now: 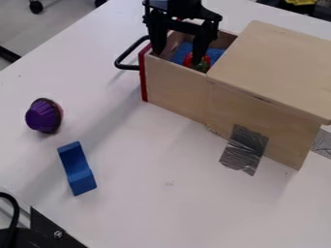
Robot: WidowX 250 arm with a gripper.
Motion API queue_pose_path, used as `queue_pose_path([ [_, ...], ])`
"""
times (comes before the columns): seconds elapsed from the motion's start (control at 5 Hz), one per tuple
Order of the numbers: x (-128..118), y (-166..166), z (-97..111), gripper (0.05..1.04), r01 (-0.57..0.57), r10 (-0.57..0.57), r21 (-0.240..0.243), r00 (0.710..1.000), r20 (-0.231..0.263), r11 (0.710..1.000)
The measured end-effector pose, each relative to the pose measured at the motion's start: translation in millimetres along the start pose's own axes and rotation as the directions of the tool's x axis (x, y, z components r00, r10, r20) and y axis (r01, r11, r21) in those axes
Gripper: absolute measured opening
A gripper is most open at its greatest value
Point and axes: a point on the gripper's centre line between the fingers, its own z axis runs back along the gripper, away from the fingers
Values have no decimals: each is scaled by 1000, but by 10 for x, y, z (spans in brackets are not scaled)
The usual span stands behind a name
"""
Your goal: Take the tomato out of the drawer and put it in the table
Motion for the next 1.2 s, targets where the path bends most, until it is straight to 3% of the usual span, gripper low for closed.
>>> queue_pose_path([
  [0.6,230,-12,24,999,-12,12,-2,1000,15,1000],
  [1.2,253,-88,-34,999,-2,2,-21,1000,-3,1000],
])
